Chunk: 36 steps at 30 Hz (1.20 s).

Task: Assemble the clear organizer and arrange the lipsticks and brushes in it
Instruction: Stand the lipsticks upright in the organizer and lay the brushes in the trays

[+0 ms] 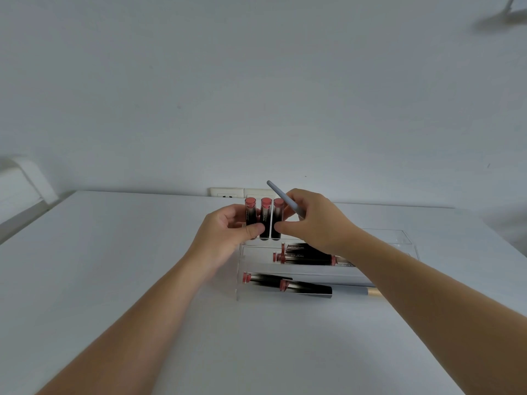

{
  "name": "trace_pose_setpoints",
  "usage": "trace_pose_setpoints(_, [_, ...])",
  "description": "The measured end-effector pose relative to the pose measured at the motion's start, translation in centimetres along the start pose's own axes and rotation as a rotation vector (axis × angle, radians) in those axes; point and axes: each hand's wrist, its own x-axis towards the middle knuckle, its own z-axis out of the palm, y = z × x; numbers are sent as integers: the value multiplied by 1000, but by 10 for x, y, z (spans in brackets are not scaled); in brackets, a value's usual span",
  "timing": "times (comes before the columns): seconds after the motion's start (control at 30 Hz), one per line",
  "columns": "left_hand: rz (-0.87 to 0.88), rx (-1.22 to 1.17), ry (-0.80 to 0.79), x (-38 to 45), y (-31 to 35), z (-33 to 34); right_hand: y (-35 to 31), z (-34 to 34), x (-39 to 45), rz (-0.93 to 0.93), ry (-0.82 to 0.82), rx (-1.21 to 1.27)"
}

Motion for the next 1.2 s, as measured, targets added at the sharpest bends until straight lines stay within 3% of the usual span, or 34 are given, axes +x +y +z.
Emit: trace_pose_setpoints(1.2, [-37, 74, 19, 0, -3, 5, 0, 1, -2, 7, 12, 17])
